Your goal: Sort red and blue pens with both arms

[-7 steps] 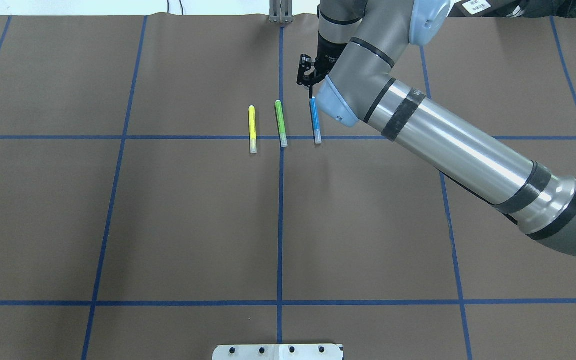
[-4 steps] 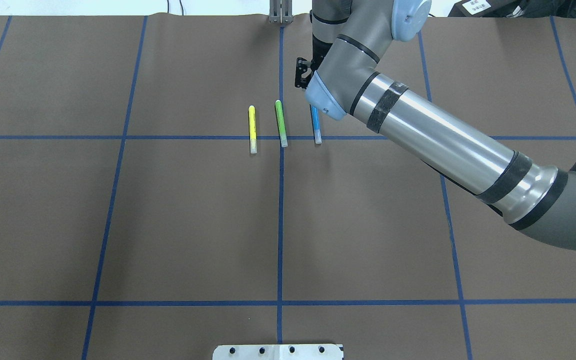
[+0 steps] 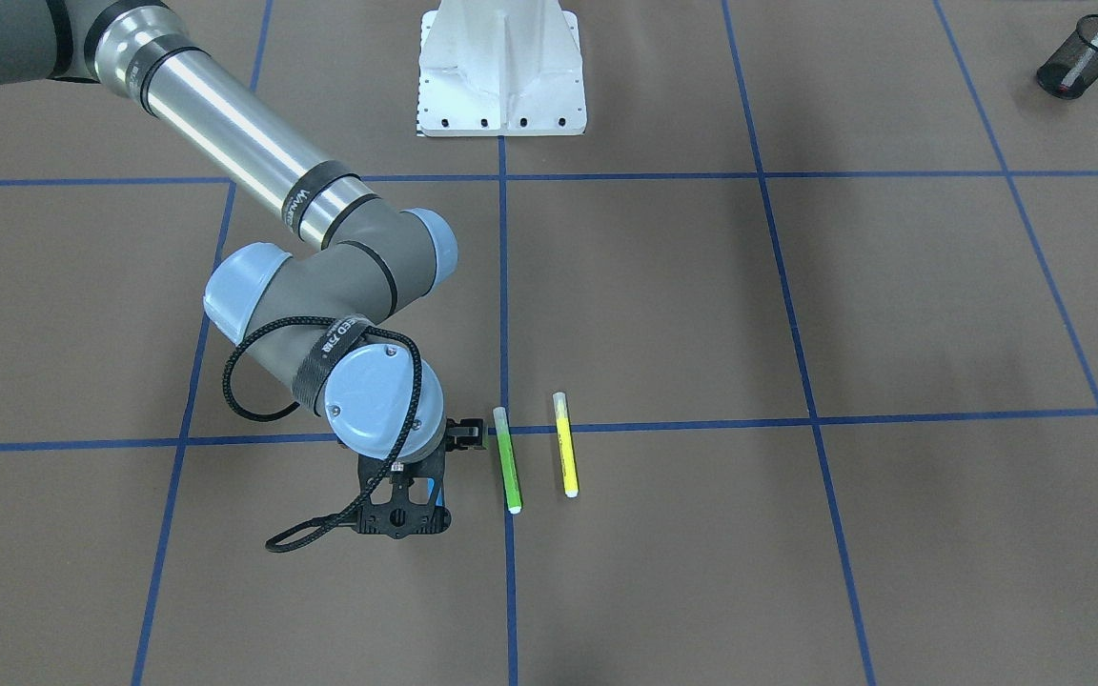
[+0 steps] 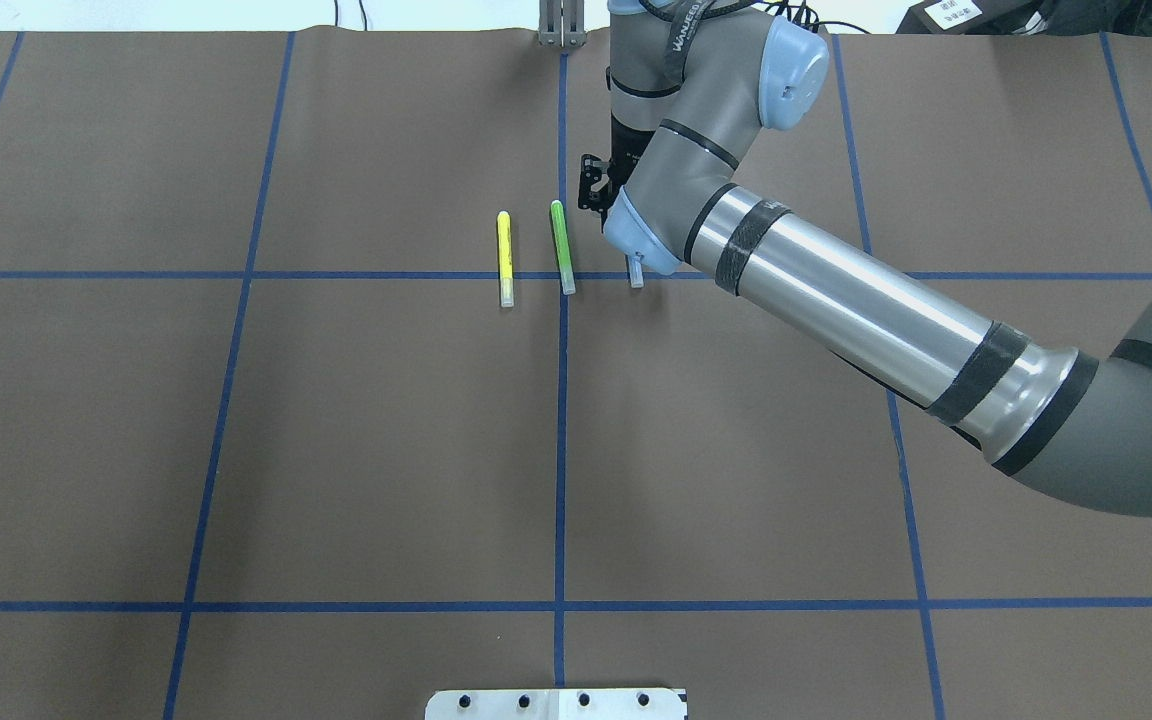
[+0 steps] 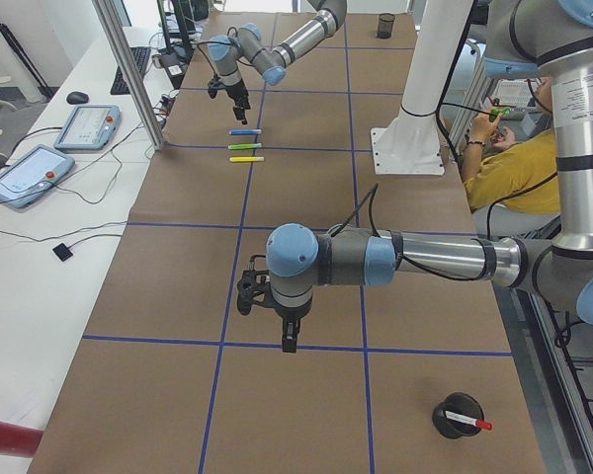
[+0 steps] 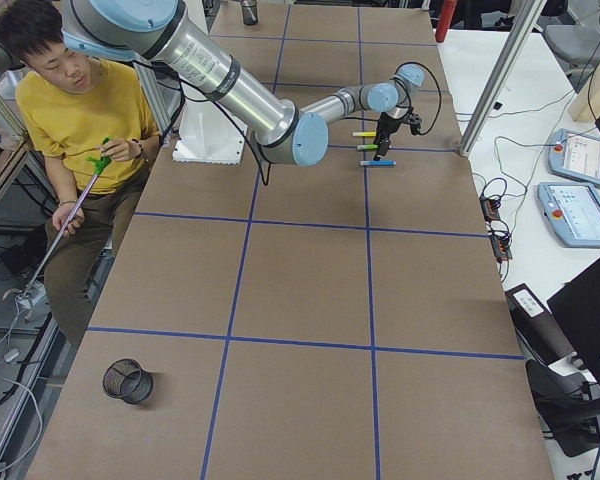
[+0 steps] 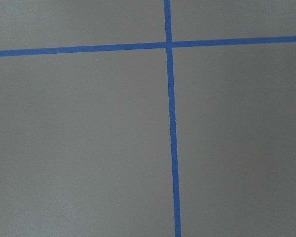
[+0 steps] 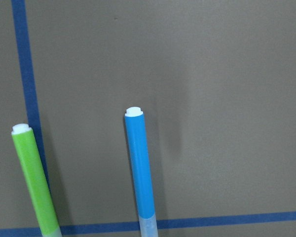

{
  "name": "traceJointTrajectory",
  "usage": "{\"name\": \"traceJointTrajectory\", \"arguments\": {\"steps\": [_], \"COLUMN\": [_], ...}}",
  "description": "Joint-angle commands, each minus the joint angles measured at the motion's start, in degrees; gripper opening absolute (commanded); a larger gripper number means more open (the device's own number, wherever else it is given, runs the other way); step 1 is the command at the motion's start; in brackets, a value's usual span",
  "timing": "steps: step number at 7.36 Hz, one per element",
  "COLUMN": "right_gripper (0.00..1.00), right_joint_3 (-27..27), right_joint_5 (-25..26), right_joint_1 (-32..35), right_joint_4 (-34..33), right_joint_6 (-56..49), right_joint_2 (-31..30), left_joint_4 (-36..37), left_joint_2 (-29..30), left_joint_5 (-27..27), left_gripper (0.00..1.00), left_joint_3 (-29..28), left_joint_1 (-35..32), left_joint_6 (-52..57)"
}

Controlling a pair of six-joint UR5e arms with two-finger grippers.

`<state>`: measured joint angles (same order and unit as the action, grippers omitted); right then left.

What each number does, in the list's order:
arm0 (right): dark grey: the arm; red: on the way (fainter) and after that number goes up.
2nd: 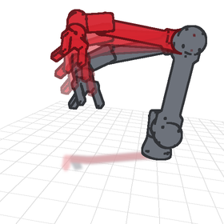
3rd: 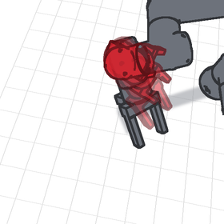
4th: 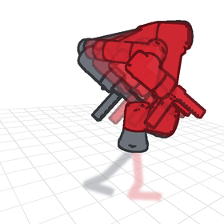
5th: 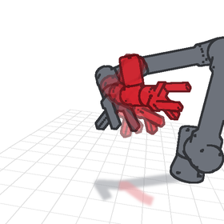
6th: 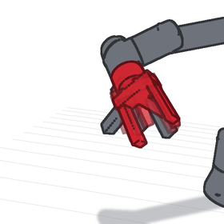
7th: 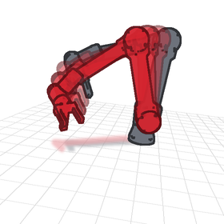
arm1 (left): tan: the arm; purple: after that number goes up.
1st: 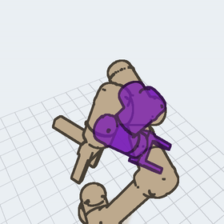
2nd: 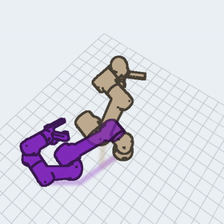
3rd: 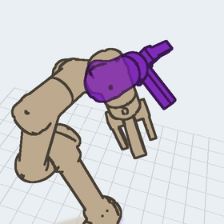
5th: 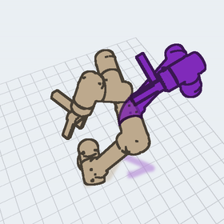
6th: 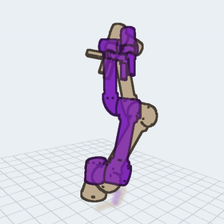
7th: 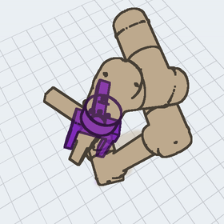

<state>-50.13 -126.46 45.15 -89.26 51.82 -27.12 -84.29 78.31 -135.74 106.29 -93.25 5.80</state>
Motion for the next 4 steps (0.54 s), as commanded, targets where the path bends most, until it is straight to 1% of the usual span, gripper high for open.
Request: {"name": "traceJointTrajectory", "arguments": {"steps": [1, 2, 3, 4], "right_gripper": [0.88, 0.76, 0.61, 0.56], "right_joint_3": [1.52, 1.79, 1.79, 2.05], "right_joint_5": [0.08, 0.6, 1.39, 1.57], "right_joint_1": [-1.55, -2.17, -2.52, -2.7], "right_joint_4": [4.15, 4.44, 4.53, 4.45], "right_joint_6": [5.28, 5.57, 5.57, 5.57], "right_joint_2": [0.05, -0.04, -0.22, -0.22], "left_joint_4": [0.0, 0.0, 0.0, 0.0], "left_joint_2": [0.0, 0.0, 0.0, 0.0], "left_joint_5": [-0.05, -0.05, -0.05, -0.05], "left_gripper": [1.0, 1.0, 1.0, 1.0], "left_joint_3": [-0.03, -0.03, -0.03, -0.12], "left_joint_1": [0.0, 0.0, 0.0, 0.0], "left_joint_6": [0.0, 0.0, 0.0, 0.0]}}
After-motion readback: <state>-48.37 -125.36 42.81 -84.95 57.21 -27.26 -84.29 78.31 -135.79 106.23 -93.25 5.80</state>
